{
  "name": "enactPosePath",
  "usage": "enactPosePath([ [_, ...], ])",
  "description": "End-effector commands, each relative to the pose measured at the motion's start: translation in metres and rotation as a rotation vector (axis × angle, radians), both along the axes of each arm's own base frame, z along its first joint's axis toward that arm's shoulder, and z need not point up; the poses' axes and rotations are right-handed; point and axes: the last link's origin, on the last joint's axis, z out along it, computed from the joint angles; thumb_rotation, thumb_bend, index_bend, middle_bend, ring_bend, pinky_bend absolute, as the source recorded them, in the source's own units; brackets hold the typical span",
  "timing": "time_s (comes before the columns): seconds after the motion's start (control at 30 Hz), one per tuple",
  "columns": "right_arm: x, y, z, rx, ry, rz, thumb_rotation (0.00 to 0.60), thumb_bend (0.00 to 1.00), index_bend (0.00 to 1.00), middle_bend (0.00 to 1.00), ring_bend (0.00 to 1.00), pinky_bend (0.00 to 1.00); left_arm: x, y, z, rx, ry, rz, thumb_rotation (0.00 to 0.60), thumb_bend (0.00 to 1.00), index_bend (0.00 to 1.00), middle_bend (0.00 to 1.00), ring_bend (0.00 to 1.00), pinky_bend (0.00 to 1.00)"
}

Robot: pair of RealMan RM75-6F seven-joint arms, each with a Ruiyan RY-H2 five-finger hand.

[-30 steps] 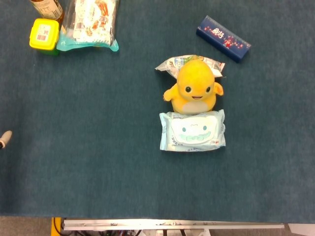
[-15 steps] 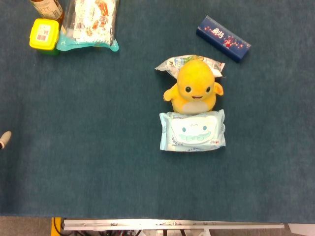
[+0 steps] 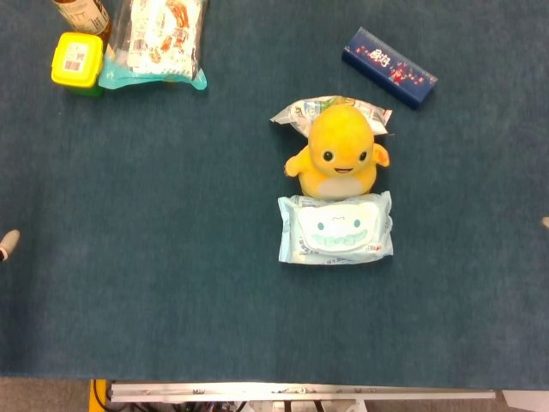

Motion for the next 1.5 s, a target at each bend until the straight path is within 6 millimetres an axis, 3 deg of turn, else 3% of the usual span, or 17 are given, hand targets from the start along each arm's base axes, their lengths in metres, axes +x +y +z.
enactPosePath([
  [0.03, 0.004, -0.004, -0.002, 0.014, -0.009, 0.016, 0.301, 0.00, 0.10, 0.23, 0.05, 0.00, 0.000, 0.000, 0.000, 0.000, 0.000, 0.001, 0.600, 0.16, 0.10, 0.13, 0.13, 0.15],
  [0.2, 0.012, -0.013, -0.008, 0.049, -0.017, 0.055, 0.242, 0.00, 0.10, 0.15, 0.00, 0.00, -0.001, -0.001, 0.001, 0.002, -0.001, 0.004, 0.600, 0.16, 0.10, 0.13, 0.13, 0.15],
  [0.47, 0.030, -0.039, -0.023, 0.124, -0.019, 0.115, 0.221, 0.00, 0.10, 0.11, 0.00, 0.00, 0.001, 0.000, -0.001, -0.006, 0.000, 0.000, 0.600, 0.16, 0.10, 0.13, 0.13, 0.15],
  [0.73, 0.058, -0.065, -0.042, 0.185, -0.060, 0.185, 0.106, 0.00, 0.10, 0.11, 0.00, 0.00, 0.002, -0.002, -0.002, -0.011, 0.000, -0.002, 0.600, 0.16, 0.10, 0.13, 0.13, 0.15],
  [1.23, 0.109, -0.104, -0.093, 0.321, -0.022, 0.265, 0.100, 0.00, 0.10, 0.11, 0.00, 0.00, -0.001, -0.006, 0.000, -0.003, 0.003, 0.011, 0.600, 0.16, 0.10, 0.13, 0.13, 0.15],
  [1.5, 0.136, -0.122, -0.110, 0.346, 0.050, 0.323, 0.100, 0.00, 0.10, 0.11, 0.00, 0.00, -0.002, -0.007, 0.000, 0.000, 0.002, 0.013, 0.600, 0.16, 0.10, 0.13, 0.13, 0.15],
])
